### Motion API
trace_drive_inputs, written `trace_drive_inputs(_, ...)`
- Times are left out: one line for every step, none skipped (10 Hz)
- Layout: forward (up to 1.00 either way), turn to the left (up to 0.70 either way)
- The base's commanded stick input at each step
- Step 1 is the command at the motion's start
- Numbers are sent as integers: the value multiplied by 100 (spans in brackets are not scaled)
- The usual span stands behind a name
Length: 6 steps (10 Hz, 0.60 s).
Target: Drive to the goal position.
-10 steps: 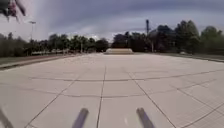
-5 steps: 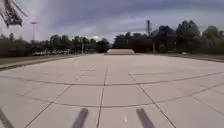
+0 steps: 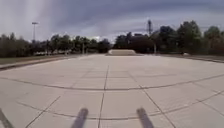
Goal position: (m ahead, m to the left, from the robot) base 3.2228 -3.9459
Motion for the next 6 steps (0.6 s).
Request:
trace_drive_inputs(50, -17)
trace_drive_inputs(50, -50)
trace_drive_inputs(50, -50)
trace_drive_inputs(50, -50)
trace_drive_inputs(50, -37)
trace_drive_inputs(50, 0)
